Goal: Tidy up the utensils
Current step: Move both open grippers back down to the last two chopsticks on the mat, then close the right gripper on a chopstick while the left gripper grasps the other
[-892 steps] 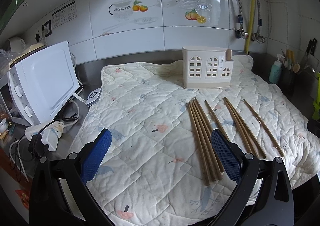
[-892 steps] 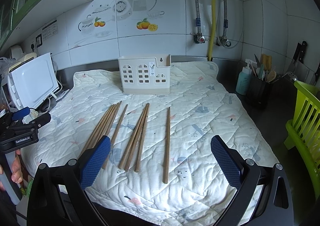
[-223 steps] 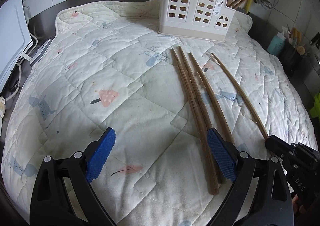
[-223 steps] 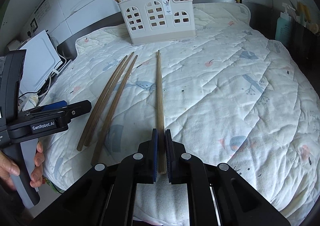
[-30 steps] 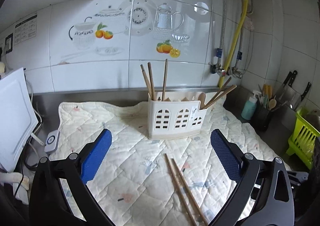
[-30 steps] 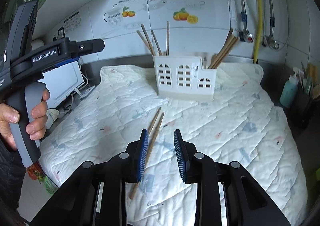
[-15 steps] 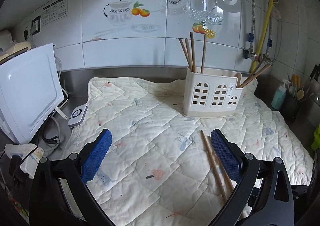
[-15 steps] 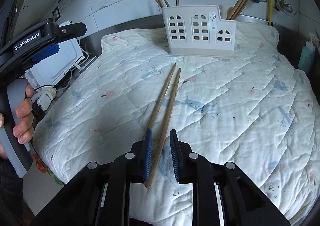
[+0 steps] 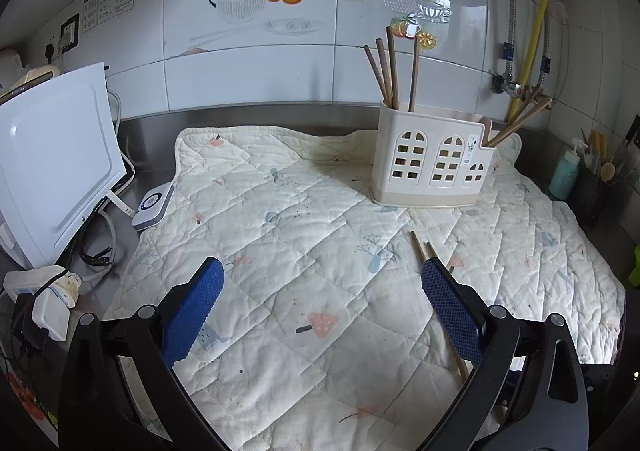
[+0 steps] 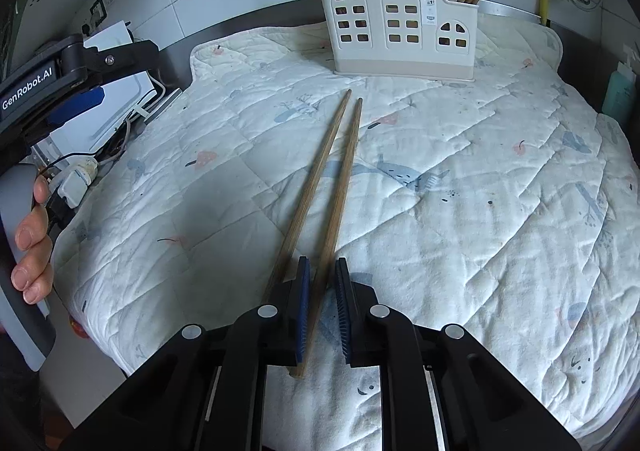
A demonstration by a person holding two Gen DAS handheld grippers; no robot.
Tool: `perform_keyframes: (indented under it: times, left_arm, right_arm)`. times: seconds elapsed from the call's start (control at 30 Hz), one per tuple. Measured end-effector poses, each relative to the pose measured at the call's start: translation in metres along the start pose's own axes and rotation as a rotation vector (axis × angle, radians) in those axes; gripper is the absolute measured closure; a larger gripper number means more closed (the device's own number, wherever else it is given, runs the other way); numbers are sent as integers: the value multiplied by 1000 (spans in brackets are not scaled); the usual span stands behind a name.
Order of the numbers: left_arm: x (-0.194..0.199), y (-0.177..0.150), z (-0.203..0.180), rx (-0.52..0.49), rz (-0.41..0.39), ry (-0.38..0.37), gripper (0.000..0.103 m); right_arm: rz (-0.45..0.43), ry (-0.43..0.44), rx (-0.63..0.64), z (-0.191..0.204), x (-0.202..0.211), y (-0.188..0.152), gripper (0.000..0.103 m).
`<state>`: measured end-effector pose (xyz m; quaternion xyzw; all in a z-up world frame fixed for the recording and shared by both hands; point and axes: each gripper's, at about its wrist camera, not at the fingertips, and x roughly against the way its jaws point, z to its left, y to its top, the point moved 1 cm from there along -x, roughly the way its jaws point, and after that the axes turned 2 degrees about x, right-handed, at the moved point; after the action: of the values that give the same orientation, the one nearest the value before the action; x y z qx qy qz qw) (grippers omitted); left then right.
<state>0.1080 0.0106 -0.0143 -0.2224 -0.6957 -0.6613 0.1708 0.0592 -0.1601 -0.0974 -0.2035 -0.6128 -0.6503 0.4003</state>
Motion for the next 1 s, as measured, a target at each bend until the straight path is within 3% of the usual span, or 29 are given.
perform_keyframes:
  times: [0.23,0.53,0.8,1.0]
  left_arm:
    - [-6,-13,-6,-14,38,-16,5]
    - [-9,-43,-35,-48,95,-114,6]
    - [-19,-71,-72,-94,167,-176,33]
    - [-32,-79,-89,-98,227,-232,66]
  right_arm:
    - [-18,-6,-19,-8,5,-1,96]
    - [-85,-42,-29,-28,34,2,96]
    - [-164,-79,-34,-45,65,6,96]
    - [-192,-75,-43,-54,74,7,96]
